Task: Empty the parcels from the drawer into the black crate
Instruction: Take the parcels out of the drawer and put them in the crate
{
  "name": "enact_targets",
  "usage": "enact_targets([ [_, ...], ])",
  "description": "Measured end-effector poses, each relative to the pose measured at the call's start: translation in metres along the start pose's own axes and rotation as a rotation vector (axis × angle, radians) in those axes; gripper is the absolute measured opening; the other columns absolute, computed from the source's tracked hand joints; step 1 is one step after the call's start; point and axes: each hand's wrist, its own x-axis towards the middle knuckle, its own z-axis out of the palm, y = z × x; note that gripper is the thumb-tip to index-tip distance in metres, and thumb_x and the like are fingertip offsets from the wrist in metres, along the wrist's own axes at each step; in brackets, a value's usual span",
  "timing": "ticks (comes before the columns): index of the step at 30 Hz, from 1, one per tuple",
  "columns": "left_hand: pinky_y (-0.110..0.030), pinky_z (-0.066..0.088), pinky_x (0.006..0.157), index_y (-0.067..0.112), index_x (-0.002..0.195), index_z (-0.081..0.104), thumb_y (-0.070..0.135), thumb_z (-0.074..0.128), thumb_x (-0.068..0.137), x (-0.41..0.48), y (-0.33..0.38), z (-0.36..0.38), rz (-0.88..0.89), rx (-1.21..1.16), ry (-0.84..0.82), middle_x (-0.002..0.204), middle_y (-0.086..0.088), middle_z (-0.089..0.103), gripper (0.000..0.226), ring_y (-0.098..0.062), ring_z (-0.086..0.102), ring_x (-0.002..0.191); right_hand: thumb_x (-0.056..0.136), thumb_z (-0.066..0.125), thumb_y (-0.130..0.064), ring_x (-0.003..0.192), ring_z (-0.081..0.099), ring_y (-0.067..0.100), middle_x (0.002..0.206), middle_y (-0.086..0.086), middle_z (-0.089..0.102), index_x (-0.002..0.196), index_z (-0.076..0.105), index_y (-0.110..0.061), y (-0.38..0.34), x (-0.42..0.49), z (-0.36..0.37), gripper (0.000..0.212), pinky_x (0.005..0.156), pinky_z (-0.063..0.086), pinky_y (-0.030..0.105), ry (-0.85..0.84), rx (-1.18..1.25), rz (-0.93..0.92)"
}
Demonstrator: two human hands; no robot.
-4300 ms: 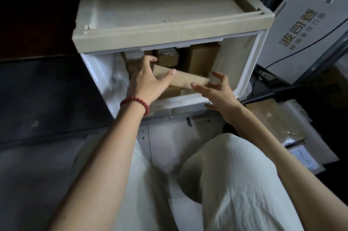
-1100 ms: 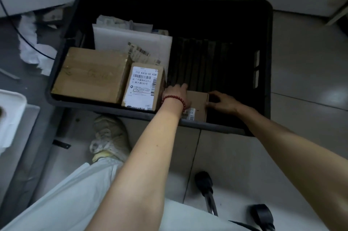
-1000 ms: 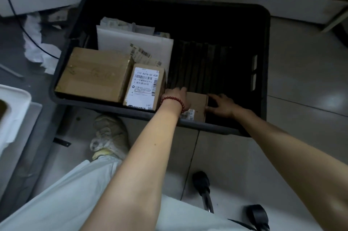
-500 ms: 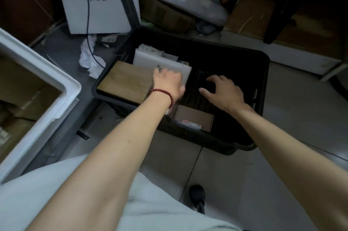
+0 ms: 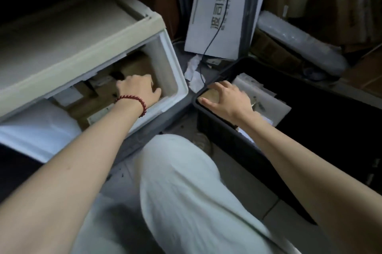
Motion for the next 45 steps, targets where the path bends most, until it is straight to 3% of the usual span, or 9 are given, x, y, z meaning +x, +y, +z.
enact_targets([
  [6, -0.035, 0.039, 0.082, 0.023, 0.114, 0.059, 0.047, 0.048, 0.092, -0.045, -0.092, 0.036, -0.238, -0.127, -0.045, 0.116, -0.008, 0.064, 0.035, -0.030, 0.055, 0.110, 0.087, 0.048, -0.066, 0.128, 0.045, 0.027, 0.139, 0.003, 0.048, 0.137, 0.047, -0.028, -0.077, 0.016, 0.031, 0.063, 0.099, 0.040, 0.043, -0.094, -0.017, -0.177],
  [9, -0.037, 0.041, 0.086, 0.024, 0.115, 0.060, 0.048, 0.048, 0.091, -0.064, -0.115, 0.054, -0.346, -0.221, -0.047, 0.118, -0.006, 0.063, 0.036, -0.030, 0.055, 0.112, 0.087, 0.047, -0.067, 0.127, 0.045, 0.027, 0.139, 0.003, 0.048, 0.138, 0.046, -0.026, -0.106, 0.021, 0.048, 0.066, 0.098, 0.041, 0.043, -0.127, -0.033, -0.225],
  [21, -0.047, 0.046, 0.091, 0.023, 0.127, 0.052, 0.048, 0.050, 0.091, -0.067, -0.158, 0.107, -0.433, -0.377, -0.001, 0.124, -0.009, 0.056, 0.044, -0.031, 0.053, 0.112, 0.088, 0.049, -0.065, 0.127, 0.045, 0.029, 0.138, 0.008, 0.047, 0.141, 0.043, -0.021, -0.164, 0.047, 0.095, 0.069, 0.097, 0.041, 0.044, -0.231, -0.098, -0.311],
  [27, -0.042, 0.047, 0.089, 0.021, 0.136, 0.044, 0.049, 0.050, 0.092, -0.053, -0.169, 0.138, -0.545, -0.456, -0.031, 0.127, -0.010, 0.056, 0.053, -0.032, 0.052, 0.113, 0.088, 0.051, -0.062, 0.129, 0.043, 0.029, 0.141, 0.007, 0.045, 0.141, 0.043, -0.020, -0.185, 0.068, 0.128, 0.067, 0.099, 0.038, 0.043, -0.255, -0.151, -0.371],
  [31, -0.038, 0.047, 0.086, 0.020, 0.139, 0.039, 0.049, 0.050, 0.092, -0.035, -0.173, 0.152, -0.590, -0.503, -0.029, 0.128, -0.011, 0.055, 0.056, -0.032, 0.052, 0.116, 0.088, 0.055, -0.058, 0.129, 0.042, 0.030, 0.140, 0.009, 0.045, 0.142, 0.043, -0.021, -0.191, 0.081, 0.150, 0.066, 0.102, 0.039, 0.042, -0.320, -0.108, -0.361],
  [35, -0.044, 0.051, 0.090, 0.018, 0.141, 0.034, 0.048, 0.052, 0.092, -0.015, -0.179, 0.170, -0.639, -0.558, -0.084, 0.129, -0.014, 0.050, 0.060, -0.033, 0.053, 0.114, 0.088, 0.057, -0.054, 0.129, 0.042, 0.032, 0.142, 0.012, 0.043, 0.140, 0.044, -0.018, -0.192, 0.101, 0.173, 0.065, 0.104, 0.040, 0.042, -0.375, -0.040, -0.323],
  [41, -0.039, 0.046, 0.095, 0.014, 0.140, 0.035, 0.043, 0.058, 0.090, 0.004, -0.194, 0.197, -0.677, -0.582, -0.093, 0.139, -0.017, 0.040, 0.062, -0.034, 0.049, 0.122, 0.090, 0.056, -0.053, 0.126, 0.045, 0.033, 0.140, 0.013, 0.047, 0.143, 0.037, -0.016, -0.205, 0.132, 0.212, 0.068, 0.104, 0.042, 0.041, -0.435, 0.105, -0.200],
  [45, -0.039, 0.047, 0.099, 0.011, 0.137, 0.038, 0.040, 0.060, 0.089, 0.015, -0.197, 0.212, -0.689, -0.660, -0.065, 0.133, -0.013, 0.049, 0.061, -0.031, 0.050, 0.121, 0.085, 0.058, -0.059, 0.123, 0.049, 0.031, 0.136, 0.009, 0.052, 0.142, 0.034, -0.020, -0.207, 0.146, 0.233, 0.073, 0.100, 0.045, 0.047, -0.449, 0.118, -0.154],
])
